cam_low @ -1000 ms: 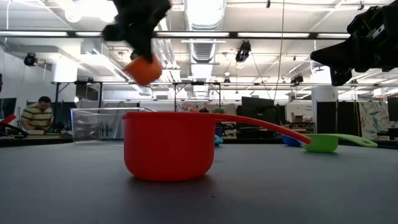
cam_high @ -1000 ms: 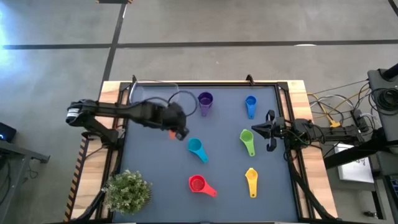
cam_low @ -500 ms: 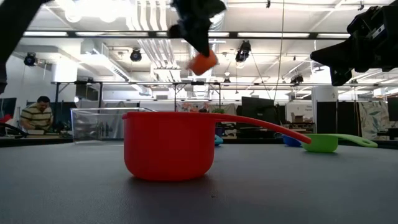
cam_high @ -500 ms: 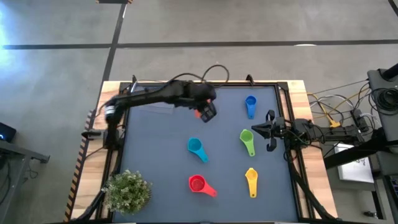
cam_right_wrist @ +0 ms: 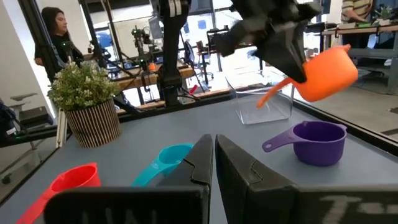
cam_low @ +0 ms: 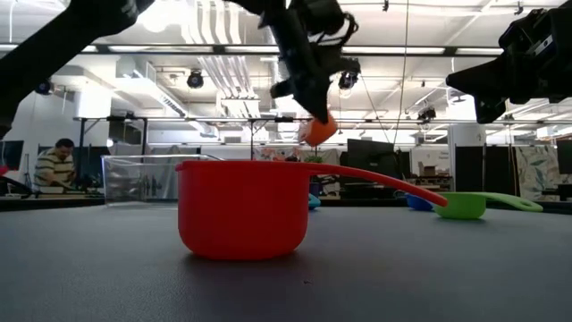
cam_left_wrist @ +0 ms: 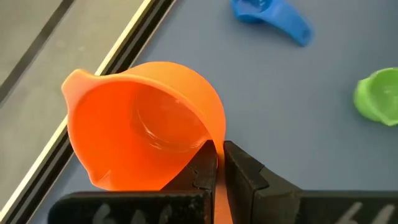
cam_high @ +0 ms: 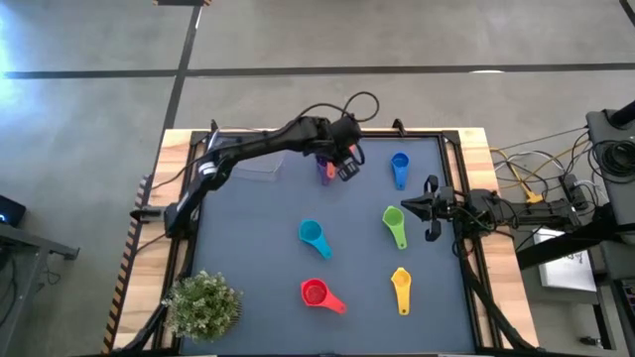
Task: Nest measuring cups in basket
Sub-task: Stack the orange measuring cup on top of the violet measuring cup, then stack the red measuring cup on top of the orange measuring cup
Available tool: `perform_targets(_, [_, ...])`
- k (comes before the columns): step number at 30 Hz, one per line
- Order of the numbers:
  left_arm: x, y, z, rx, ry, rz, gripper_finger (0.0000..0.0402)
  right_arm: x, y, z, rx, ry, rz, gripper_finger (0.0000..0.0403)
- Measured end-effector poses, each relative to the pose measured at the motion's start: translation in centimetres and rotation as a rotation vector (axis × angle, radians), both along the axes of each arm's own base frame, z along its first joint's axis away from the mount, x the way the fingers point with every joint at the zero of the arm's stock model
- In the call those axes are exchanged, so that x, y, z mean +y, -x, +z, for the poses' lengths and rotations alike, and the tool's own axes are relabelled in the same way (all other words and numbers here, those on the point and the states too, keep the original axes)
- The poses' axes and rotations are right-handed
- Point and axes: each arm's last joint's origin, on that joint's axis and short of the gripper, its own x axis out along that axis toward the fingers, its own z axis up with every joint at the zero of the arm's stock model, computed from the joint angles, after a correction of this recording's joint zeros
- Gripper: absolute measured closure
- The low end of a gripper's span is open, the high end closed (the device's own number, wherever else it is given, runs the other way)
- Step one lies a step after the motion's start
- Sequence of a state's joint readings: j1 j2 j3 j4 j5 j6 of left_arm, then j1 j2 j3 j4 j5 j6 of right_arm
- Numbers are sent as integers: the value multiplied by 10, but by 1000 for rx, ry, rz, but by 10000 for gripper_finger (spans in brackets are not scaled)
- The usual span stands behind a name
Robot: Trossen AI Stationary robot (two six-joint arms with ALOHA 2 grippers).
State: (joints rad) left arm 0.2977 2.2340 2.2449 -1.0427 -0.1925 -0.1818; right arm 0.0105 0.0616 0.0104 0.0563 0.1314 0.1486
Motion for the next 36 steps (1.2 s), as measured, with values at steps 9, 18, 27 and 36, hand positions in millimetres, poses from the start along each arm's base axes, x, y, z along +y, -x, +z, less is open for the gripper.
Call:
perform_targets(9, [27,8,-31,43,30,83,401,0,0,0,0,2,0,394])
perform_targets(18, [29,13,-55,81,114,105,401,0,0,0,0,2,0,394])
perform_targets(27, [30,12,-66,79,113,106,353,0,0,0,0,0,0,394])
perform_targets(36, [29,13,-48,68,121,126,259,0,0,0,-1,0,0,394])
